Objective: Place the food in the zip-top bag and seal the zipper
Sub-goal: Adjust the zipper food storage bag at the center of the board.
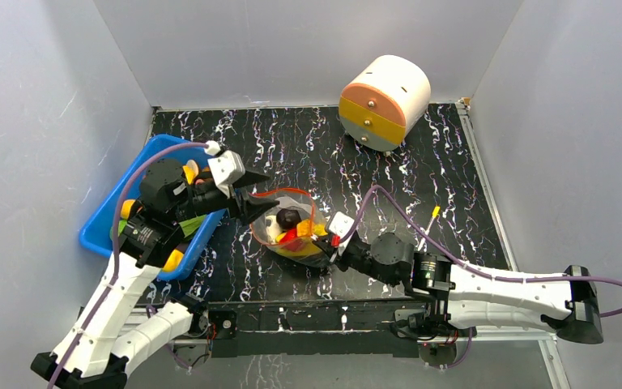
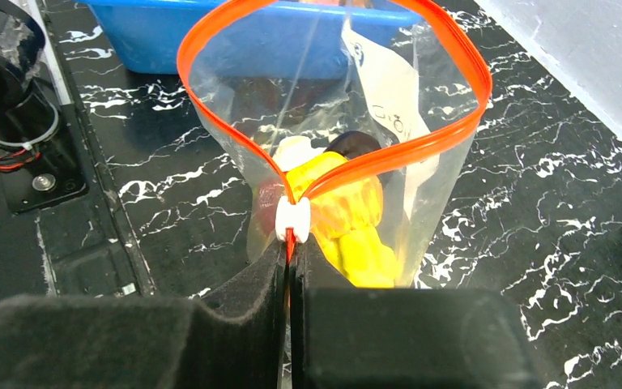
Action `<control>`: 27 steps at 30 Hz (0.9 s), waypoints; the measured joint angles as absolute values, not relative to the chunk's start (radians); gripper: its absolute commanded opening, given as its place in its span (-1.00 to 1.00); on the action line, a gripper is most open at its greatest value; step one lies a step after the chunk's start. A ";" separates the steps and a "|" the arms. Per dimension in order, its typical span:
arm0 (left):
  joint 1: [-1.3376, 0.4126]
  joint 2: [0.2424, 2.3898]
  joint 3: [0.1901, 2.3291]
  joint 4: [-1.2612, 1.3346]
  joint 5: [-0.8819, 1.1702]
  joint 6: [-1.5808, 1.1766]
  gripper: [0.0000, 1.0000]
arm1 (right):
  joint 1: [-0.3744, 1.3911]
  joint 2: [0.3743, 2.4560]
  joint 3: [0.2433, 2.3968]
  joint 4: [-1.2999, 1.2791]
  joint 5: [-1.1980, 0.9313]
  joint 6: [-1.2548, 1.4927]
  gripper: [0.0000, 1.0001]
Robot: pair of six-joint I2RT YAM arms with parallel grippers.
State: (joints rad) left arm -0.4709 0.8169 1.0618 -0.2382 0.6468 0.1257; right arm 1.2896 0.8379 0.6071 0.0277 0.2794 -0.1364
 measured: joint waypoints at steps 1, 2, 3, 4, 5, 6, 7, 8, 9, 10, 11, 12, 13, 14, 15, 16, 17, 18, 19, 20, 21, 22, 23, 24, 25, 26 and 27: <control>-0.471 0.822 1.060 -0.244 0.685 0.150 0.20 | 1.287 0.840 0.612 0.024 0.269 -0.133 -1.00; -0.471 0.825 1.056 -0.248 0.730 0.175 0.21 | 1.283 0.842 0.614 0.024 0.260 -0.130 -1.00; -0.471 0.826 1.048 -0.249 0.774 0.195 0.21 | 1.279 0.843 0.616 0.023 0.250 -0.128 -1.00; -0.471 0.826 1.039 -0.251 0.817 0.211 0.19 | 1.275 0.844 0.617 0.022 0.240 -0.126 -1.00; -0.471 0.826 1.029 -0.250 0.858 0.224 0.17 | 1.269 0.847 0.619 0.021 0.228 -0.124 -1.00; -0.471 0.827 1.019 -0.247 0.895 0.234 0.13 | 1.264 0.849 0.621 0.021 0.216 -0.122 -1.00; -0.471 0.828 1.008 -0.245 0.930 0.242 0.11 | 1.259 0.851 0.623 0.021 0.207 -0.121 -1.00; -0.471 0.829 0.999 -0.241 0.958 0.247 0.09 | 1.255 0.854 0.625 0.021 0.198 -0.118 -1.00; -0.471 0.833 0.990 -0.240 0.992 0.255 0.09 | 1.251 0.856 0.627 0.022 0.190 -0.115 -1.00; -0.471 0.839 0.983 -0.239 1.022 0.262 0.09 | 1.248 0.857 0.627 0.022 0.183 -0.113 -1.00; -0.471 0.846 0.978 -0.237 1.048 0.267 0.08 | 1.244 0.857 0.627 0.022 0.178 -0.110 -1.00; -0.471 0.853 0.971 -0.230 1.069 0.270 0.07 | 1.241 0.857 0.627 0.022 0.173 -0.106 -1.00; -0.472 0.856 0.963 -0.223 1.084 0.271 0.04 | 1.238 0.857 0.627 0.022 0.167 -0.104 -1.00; -0.474 0.859 0.953 -0.213 1.095 0.272 -0.01 | 1.235 0.857 0.627 0.022 0.163 -0.103 -1.00; -0.476 0.860 0.944 -0.206 1.103 0.273 -0.04 | 1.232 0.857 0.627 0.022 0.159 -0.101 -1.00; -0.478 0.863 0.935 -0.195 1.110 0.272 -0.05 | 1.229 0.857 0.627 0.022 0.157 -0.099 -1.00; -0.484 0.868 0.931 -0.187 1.115 0.273 -0.06 | 1.228 0.857 0.627 0.023 0.155 -0.098 -1.00; -0.491 0.875 0.930 -0.181 1.116 0.273 -0.07 | 1.227 0.857 0.627 0.025 0.154 -0.097 -1.00; -0.503 0.886 0.930 -0.179 1.113 0.279 -0.07 | 1.226 0.857 0.627 0.026 0.153 -0.096 -1.00; -0.514 0.896 0.930 -0.182 1.109 0.287 -0.07 | 1.224 0.857 0.627 0.026 0.150 -0.095 -1.00; -0.529 0.908 0.930 -0.188 1.099 0.299 -0.07 | 1.223 0.857 0.627 0.026 0.150 -0.094 -1.00; -0.543 0.920 0.930 -0.194 1.089 0.310 -0.08 | 1.222 0.857 0.627 0.027 0.149 -0.091 -1.00; -0.560 0.932 0.930 -0.197 1.079 0.319 -0.09 | 1.222 0.857 0.627 0.027 0.146 -0.091 -1.00; -0.577 0.944 0.930 -0.201 1.071 0.326 -0.11 | 1.222 0.858 0.627 0.027 0.143 -0.088 -1.00; -0.593 0.953 0.930 -0.203 1.061 0.333 -0.12 | 1.222 0.859 0.627 0.027 0.139 -0.087 -1.00; -0.605 0.960 0.930 -0.202 1.055 0.338 -0.13 | 1.222 0.860 0.627 0.027 0.138 -0.086 -1.00; -0.624 0.968 0.930 -0.203 1.044 0.345 -0.13 | 1.222 0.861 0.627 0.028 0.133 -0.084 -1.00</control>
State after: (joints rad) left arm -0.6235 0.9684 0.9302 -0.2028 1.0443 0.3447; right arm 1.2217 0.8612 0.6266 0.0277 0.1329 -0.0841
